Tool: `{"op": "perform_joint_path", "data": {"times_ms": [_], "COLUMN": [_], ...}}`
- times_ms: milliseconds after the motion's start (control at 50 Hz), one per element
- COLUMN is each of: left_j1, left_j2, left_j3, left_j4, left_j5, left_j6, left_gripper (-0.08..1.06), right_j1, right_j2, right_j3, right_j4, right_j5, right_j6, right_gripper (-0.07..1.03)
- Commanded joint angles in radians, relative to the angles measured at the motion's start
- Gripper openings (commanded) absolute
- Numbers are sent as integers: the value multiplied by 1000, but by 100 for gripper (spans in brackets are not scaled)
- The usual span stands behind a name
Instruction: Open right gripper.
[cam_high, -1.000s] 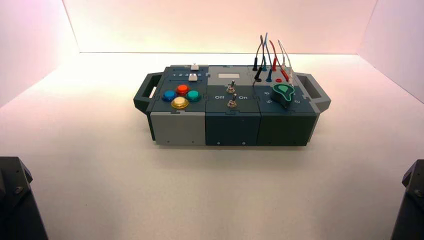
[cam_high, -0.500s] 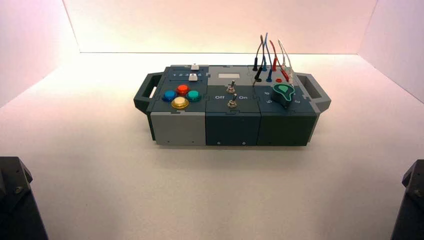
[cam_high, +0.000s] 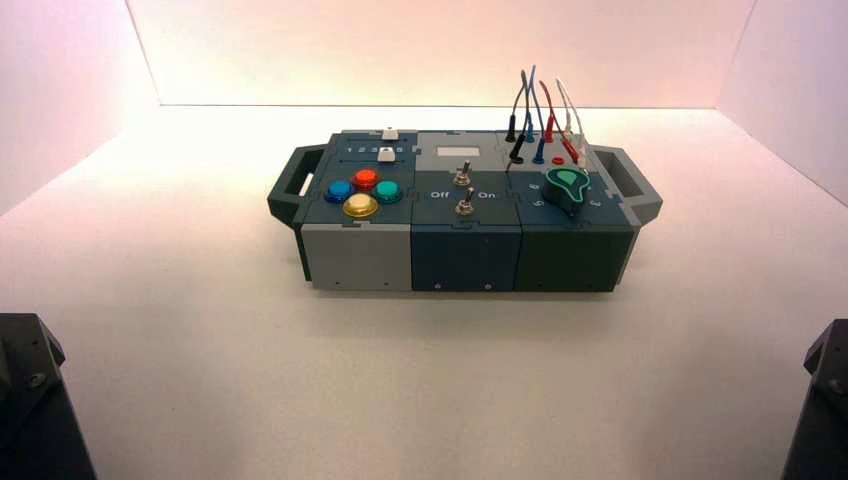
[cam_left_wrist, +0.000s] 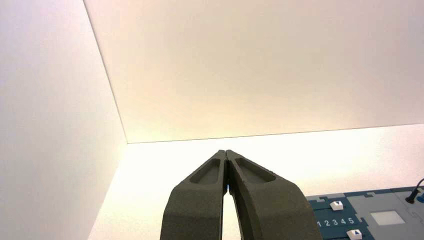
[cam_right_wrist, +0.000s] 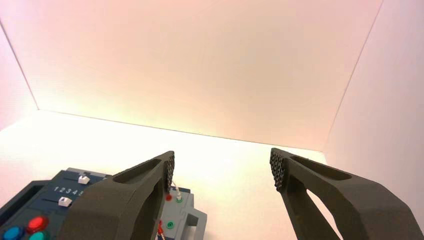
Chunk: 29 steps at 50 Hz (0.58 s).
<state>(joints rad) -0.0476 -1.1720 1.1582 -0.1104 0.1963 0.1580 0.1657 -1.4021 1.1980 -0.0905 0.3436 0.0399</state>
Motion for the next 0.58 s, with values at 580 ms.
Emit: {"op": "perform_joint_path", "data": {"times_ms": [580], "left_j1": [5], "left_j2": [12], "left_j3": [-37], "left_j4": [0], "left_j5": [6], "left_j6": [3], "left_gripper": [-3], "right_j1": [-3], "right_j2": [28], "right_j3": [-20], "right_j4": [11], "right_j5": [-11], "right_j6": [5], "right_gripper": [99]}}
